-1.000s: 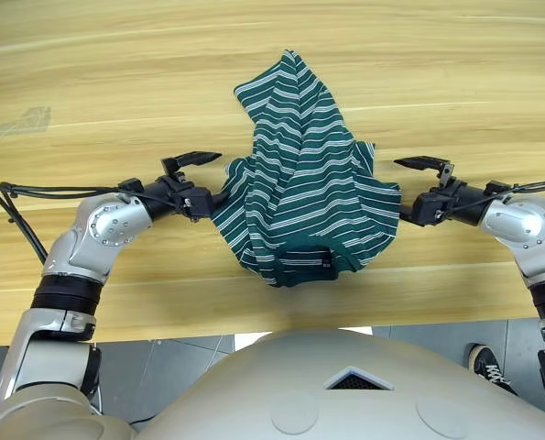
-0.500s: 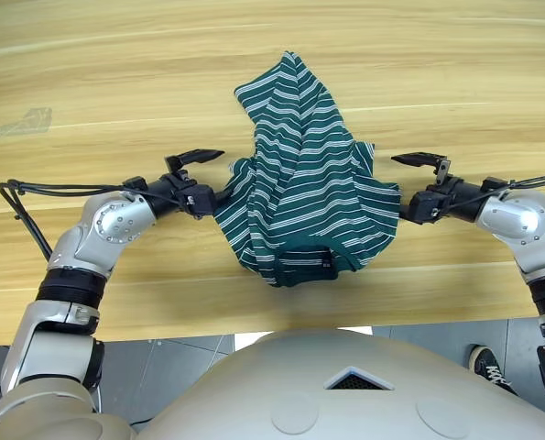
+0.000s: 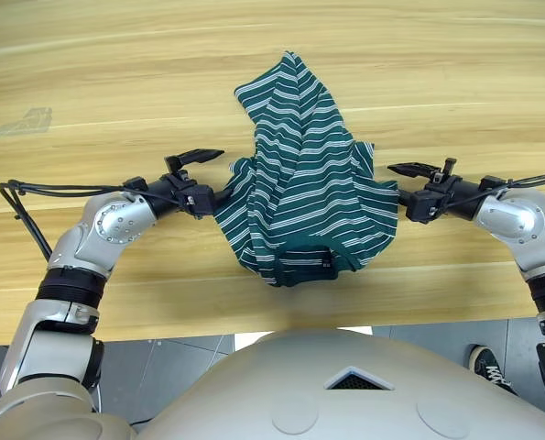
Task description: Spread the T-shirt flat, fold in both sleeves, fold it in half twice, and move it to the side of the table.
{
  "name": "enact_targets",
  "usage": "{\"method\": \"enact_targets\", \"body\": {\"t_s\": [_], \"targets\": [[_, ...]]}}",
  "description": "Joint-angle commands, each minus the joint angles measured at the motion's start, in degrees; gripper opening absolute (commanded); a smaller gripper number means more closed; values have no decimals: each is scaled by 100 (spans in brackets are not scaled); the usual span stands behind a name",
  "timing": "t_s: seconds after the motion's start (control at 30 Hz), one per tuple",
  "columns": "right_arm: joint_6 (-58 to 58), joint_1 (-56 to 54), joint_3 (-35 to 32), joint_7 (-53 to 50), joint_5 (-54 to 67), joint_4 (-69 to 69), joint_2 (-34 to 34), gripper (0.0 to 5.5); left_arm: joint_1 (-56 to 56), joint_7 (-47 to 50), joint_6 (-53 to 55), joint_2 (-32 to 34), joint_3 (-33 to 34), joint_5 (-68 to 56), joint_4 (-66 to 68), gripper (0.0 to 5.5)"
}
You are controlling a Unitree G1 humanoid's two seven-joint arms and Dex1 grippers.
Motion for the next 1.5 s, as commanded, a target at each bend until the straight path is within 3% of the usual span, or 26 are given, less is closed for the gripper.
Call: {"method": "enact_targets", "body": {"t_s": [0.03, 0.27, 0.47, 0.63, 0.8, 1.13, 1.27, 1.37, 1.5], "targets": [[-30, -107, 46, -84, -136, 65, 31, 139, 108, -83, 108, 55, -165, 323, 154, 393], [-4, -73, 67, -166, -204, 98, 4, 3, 66, -10, 94, 35, -222, 364, 215, 393], [10, -149, -17, -217, -222, 186, -60, 3, 39, 25, 102, 30, -249, 352, 240, 393], [107, -286, -758, -577, -100, 361, -594, 3, 65, 14, 108, 157, -144, 269, 200, 393], [454, 434, -1293, -110, 546, -185, -1129, 3, 305, 48, 167, 398, 92, 159, -49, 393], [1270, 1685, -716, 992, 938, -1669, -1045, 3, 1283, -558, 846, 635, 234, -26, -2256, 393], [1383, 1804, -884, 969, 962, -1723, -1099, 3, 2035, -1124, 1468, 1022, 664, -550, -3598, 393], [1517, 1916, -889, 1174, 1202, -1878, -1090, 3, 2217, -1167, 1711, 1195, 1036, -474, -3634, 393], [1706, 1940, -1023, 1171, 1184, -2008, -1117, 3, 2124, -1224, 1720, 1132, 1041, -488, -3326, 393]]}}
